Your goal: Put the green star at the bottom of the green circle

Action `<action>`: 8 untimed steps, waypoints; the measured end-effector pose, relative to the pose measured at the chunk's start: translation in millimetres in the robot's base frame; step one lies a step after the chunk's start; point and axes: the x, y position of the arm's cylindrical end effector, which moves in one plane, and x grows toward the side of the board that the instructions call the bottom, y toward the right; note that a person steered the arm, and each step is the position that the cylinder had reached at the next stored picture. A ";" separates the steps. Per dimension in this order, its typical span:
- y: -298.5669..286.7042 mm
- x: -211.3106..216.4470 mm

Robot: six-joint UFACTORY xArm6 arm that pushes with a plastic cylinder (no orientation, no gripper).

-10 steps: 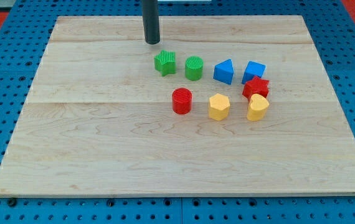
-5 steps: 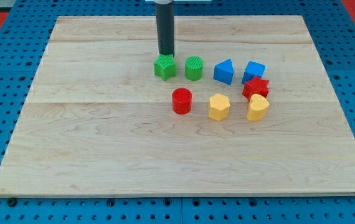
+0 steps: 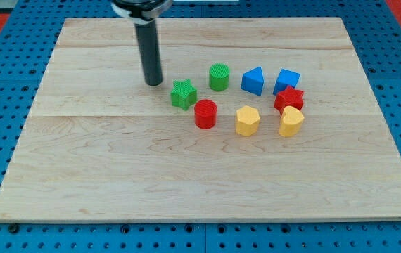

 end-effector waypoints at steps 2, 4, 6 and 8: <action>38.2 21.7; 63.2 23.9; 95.6 26.5; 55.7 43.8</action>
